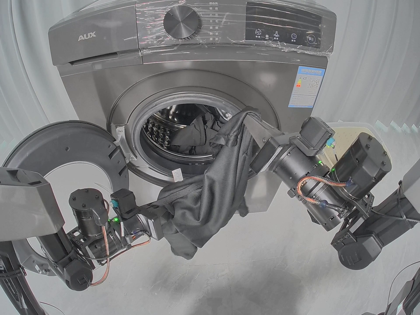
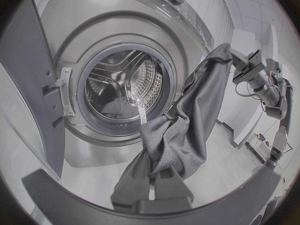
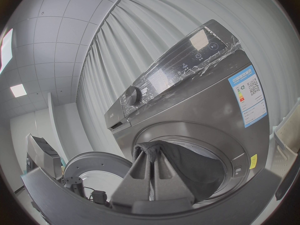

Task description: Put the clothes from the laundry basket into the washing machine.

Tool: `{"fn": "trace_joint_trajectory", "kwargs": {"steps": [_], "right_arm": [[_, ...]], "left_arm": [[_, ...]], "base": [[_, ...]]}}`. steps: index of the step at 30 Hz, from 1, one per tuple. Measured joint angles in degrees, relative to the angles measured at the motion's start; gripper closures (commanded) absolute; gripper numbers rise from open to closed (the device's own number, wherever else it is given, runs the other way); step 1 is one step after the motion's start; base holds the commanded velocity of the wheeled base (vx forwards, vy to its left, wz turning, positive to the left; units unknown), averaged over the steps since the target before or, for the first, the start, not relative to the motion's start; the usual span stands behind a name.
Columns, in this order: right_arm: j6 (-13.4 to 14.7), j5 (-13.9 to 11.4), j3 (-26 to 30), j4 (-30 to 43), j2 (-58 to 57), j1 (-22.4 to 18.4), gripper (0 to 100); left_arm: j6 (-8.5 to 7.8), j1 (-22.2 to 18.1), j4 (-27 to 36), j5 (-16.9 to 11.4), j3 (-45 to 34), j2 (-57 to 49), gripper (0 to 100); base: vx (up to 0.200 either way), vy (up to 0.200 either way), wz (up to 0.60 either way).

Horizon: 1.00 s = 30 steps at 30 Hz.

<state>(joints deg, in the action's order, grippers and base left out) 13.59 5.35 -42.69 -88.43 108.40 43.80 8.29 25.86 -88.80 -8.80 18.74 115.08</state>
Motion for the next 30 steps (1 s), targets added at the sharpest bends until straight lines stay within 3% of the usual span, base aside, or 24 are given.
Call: {"fn": "trace_joint_trajectory", "kwargs": {"steps": [15, 30], "right_arm": [[0.20, 0.17, 0.77, -0.06, -0.07, 0.24, 100], [0.17, 0.01, 0.79, -0.15, -0.95, -0.59, 100]], "left_arm": [[0.52, -0.74, 0.01, -0.23, 1.44, -5.13, 100], [-0.17, -5.46, 0.23, -0.09, 5.62, -15.65, 100]], "base": [[0.000, 0.000, 0.00], [0.000, 0.000, 0.00]]}}
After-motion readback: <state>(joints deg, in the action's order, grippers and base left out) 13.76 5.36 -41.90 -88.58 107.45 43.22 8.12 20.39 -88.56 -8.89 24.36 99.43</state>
